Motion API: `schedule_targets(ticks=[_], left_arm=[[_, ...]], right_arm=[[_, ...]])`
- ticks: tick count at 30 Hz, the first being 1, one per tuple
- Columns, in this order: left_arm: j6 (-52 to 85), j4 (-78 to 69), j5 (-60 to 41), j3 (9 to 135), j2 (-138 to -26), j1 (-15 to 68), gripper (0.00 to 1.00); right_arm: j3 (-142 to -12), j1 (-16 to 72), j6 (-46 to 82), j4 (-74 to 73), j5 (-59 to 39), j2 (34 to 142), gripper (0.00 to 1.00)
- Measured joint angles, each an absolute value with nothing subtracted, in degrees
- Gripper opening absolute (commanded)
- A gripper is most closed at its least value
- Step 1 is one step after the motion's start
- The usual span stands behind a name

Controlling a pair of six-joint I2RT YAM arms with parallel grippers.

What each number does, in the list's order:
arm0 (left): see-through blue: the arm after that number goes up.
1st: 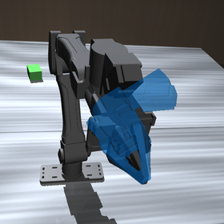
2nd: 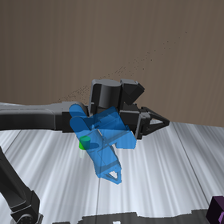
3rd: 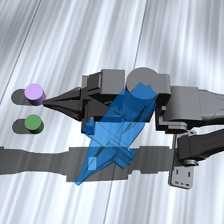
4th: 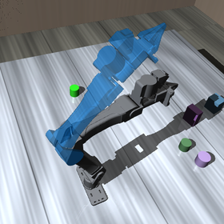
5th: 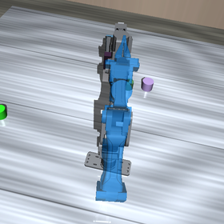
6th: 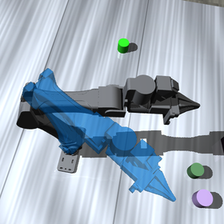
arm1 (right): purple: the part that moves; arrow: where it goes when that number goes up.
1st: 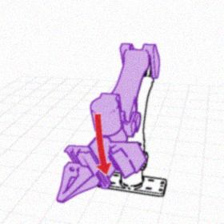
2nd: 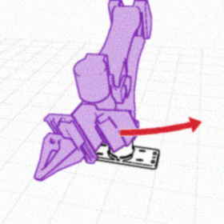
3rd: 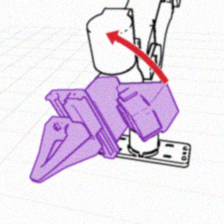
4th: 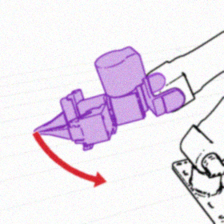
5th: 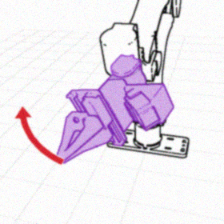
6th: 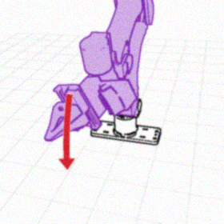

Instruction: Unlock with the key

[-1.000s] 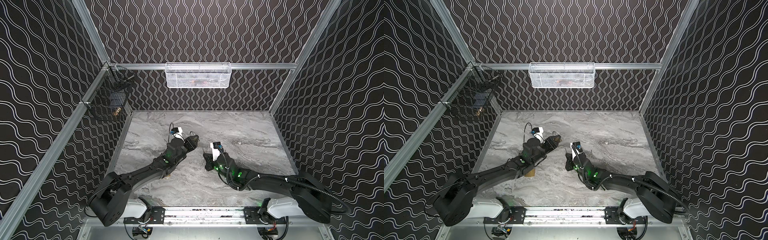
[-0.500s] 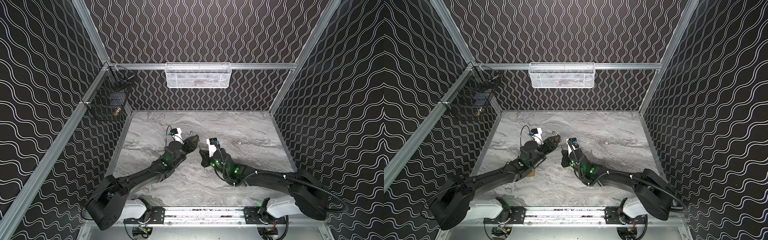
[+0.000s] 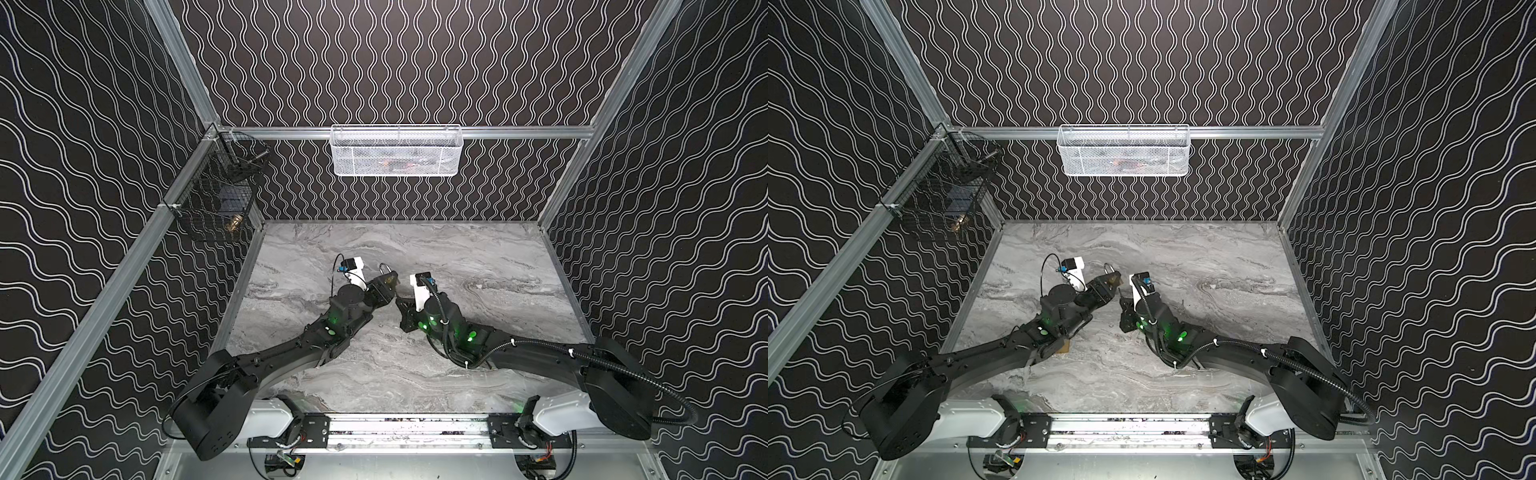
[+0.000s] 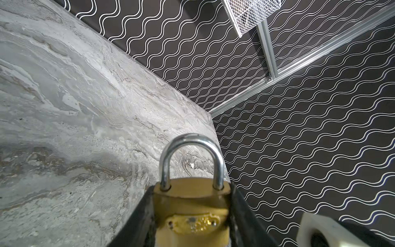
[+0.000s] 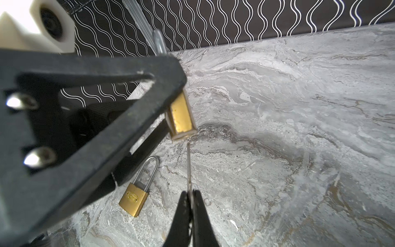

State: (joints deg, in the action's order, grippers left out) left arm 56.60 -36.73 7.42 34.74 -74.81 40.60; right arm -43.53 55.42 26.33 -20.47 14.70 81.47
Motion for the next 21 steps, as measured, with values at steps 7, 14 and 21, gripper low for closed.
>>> schedule_targets(ticks=[7,14,21], left_arm=[[55.9,-37.0,7.6,34.7,-75.2,40.8,0.27],[55.3,-38.3,7.7,34.4,-76.0,40.8,0.27],[55.0,-38.9,8.2,34.2,-76.0,40.8,0.26]], right_arm=[[-43.9,55.0,26.3,-20.4,14.7,81.4,0.0],[-44.0,55.0,26.3,-20.2,14.5,81.2,0.0],[-44.5,53.7,26.5,-20.0,12.9,81.6,0.0]])
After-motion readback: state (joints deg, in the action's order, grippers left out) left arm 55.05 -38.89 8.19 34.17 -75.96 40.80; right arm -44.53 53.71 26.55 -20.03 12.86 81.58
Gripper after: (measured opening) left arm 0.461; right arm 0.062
